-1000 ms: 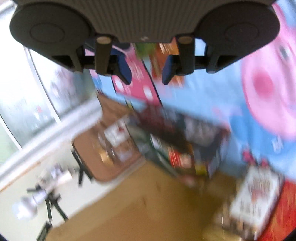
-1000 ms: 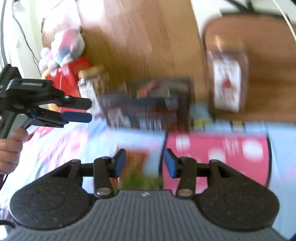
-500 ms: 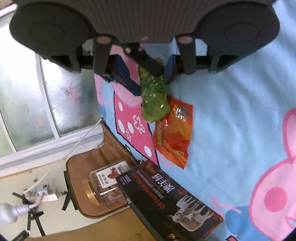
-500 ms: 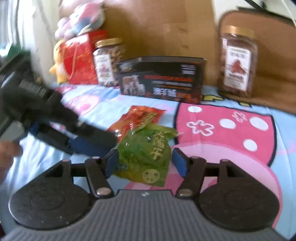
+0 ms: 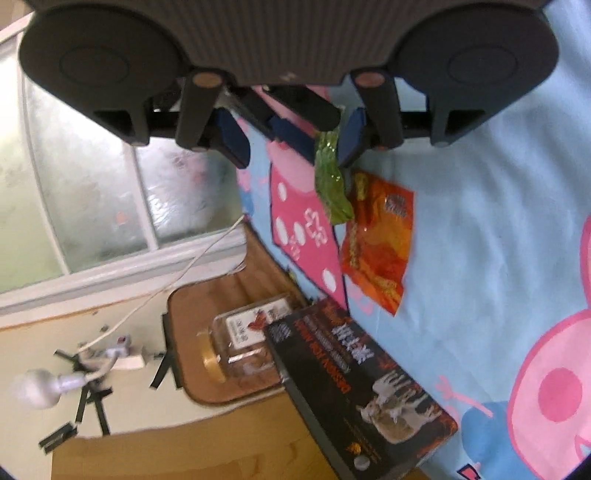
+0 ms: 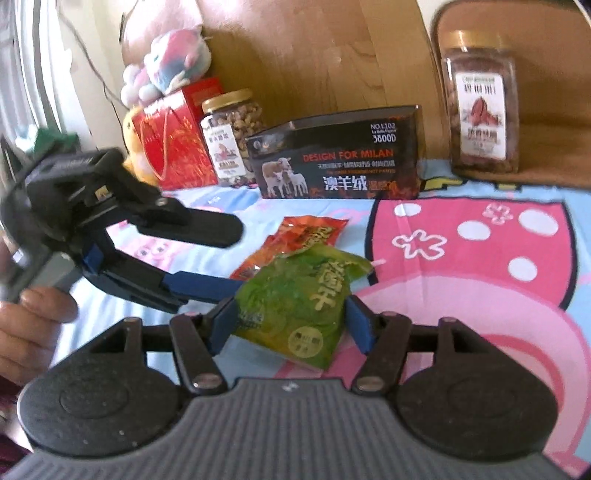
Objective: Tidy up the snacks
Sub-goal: 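Grasp the small green packet with the left tool while the right tool grasps the large green pouch, then drop the green packet into the box with the left tool while the right drops the pouch, then grasp the orange-red strip packet with the left tool and lift it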
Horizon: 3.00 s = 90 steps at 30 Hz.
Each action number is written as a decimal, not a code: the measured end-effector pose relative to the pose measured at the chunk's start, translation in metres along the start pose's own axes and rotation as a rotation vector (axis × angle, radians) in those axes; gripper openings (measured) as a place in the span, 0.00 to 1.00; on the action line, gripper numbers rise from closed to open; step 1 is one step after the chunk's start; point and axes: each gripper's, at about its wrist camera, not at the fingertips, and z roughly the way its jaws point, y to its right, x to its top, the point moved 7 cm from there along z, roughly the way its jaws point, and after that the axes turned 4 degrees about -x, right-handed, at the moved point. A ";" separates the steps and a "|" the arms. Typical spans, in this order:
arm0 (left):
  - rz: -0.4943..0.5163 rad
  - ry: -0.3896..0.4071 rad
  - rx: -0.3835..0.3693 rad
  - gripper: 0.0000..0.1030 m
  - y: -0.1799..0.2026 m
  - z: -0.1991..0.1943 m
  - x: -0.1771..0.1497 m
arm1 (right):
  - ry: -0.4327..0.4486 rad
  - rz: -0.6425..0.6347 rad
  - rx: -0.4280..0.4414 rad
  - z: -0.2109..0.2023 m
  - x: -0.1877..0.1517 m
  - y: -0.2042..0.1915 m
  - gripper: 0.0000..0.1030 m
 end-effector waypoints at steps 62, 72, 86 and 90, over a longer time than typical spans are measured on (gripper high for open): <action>0.258 0.236 0.253 0.46 0.057 0.017 0.173 | 0.276 -0.112 -0.246 0.090 0.168 0.017 0.47; 0.261 0.077 0.260 0.50 0.013 -0.011 0.075 | 0.039 0.117 -0.047 0.039 0.062 0.027 0.47; 0.122 0.033 0.196 0.45 -0.016 -0.015 0.014 | -0.058 0.166 0.025 0.040 0.020 -0.018 0.27; 0.118 0.058 0.192 0.29 -0.021 -0.039 -0.007 | -0.049 0.125 0.041 0.025 0.006 -0.036 0.30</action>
